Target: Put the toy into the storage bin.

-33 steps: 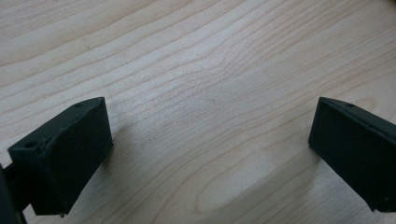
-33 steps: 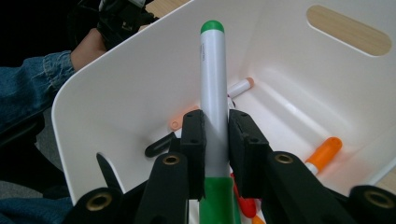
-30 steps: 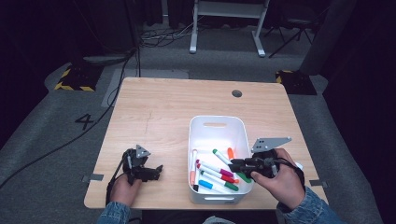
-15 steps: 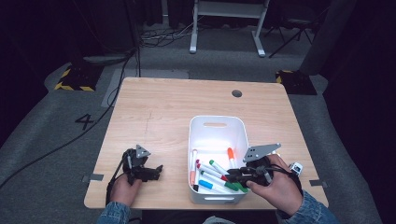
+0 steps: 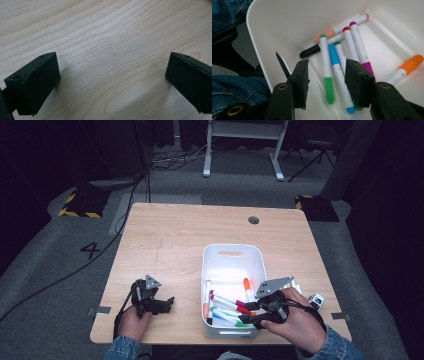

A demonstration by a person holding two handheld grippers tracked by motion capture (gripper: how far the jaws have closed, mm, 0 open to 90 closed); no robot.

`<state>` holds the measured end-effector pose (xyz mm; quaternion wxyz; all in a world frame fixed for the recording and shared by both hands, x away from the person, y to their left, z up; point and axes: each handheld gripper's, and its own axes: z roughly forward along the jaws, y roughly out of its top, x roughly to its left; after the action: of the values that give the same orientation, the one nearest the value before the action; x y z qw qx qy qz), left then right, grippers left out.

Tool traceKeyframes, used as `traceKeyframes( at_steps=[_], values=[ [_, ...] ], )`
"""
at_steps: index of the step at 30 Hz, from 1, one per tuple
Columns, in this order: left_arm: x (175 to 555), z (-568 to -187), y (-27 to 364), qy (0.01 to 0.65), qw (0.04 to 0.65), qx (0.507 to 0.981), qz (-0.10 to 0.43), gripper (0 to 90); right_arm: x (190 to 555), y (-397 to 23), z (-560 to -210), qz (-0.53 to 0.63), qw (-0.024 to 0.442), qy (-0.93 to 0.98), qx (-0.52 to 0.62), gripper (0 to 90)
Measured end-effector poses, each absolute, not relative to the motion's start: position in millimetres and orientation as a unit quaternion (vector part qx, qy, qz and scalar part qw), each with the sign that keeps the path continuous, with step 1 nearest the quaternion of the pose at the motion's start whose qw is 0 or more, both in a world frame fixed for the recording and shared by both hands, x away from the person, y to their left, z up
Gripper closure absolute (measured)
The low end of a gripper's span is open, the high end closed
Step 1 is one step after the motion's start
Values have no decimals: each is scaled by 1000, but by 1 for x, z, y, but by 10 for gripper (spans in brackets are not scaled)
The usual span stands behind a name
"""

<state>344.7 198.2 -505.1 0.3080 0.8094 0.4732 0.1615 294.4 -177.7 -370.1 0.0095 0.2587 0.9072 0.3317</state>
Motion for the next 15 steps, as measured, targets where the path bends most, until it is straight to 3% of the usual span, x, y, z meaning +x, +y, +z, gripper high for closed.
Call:
traceKeyframes(
  at_steps=[7, 15],
  values=[
    [345, -505, 198, 473, 308, 809, 162, 0, 298, -192, -357, 381, 42, 884, 267, 470],
    [345, -505, 198, 474, 309, 809, 161, 0, 309, -225, -343, 412, 78, 855, 305, 486]
  ],
)
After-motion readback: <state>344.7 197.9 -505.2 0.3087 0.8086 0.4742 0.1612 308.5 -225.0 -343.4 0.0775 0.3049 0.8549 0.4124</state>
